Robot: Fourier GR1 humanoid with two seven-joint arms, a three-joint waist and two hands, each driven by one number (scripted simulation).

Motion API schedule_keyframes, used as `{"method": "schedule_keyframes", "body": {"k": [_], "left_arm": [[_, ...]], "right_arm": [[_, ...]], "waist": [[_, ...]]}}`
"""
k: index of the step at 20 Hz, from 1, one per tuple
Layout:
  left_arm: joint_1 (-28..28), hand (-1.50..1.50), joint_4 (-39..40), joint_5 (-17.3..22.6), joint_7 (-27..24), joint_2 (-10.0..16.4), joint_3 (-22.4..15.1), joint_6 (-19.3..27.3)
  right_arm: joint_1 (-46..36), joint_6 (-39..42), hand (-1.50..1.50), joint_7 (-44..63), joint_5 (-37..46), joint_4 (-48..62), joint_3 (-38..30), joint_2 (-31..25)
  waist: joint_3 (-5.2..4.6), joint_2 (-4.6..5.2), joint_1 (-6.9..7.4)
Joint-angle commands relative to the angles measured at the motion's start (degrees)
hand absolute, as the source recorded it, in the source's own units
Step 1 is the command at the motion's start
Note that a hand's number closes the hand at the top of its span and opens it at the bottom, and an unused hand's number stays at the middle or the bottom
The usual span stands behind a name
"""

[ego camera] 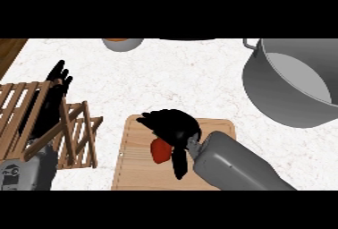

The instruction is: Pick the bell pepper from the cutting board and place it in the pot

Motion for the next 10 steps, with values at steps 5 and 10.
{"method": "schedule_keyframes", "body": {"k": [5, 10], "left_arm": [[-2.02, 0.00, -1.25, 0.48, 2.62, 0.80, 0.73, 0.85], [-0.25, 0.00, 2.07, 2.62, -3.20, 1.84, 3.27, -1.29]], "right_arm": [[3.60, -0.28, -1.50, -3.19, 9.37, 4.46, -0.86, 6.69], [3.47, 1.56, -1.50, -6.99, 12.05, 7.01, -5.32, 5.42]], "waist": [[0.02, -0.09, -0.12], [0.00, -0.06, -0.17]]}}
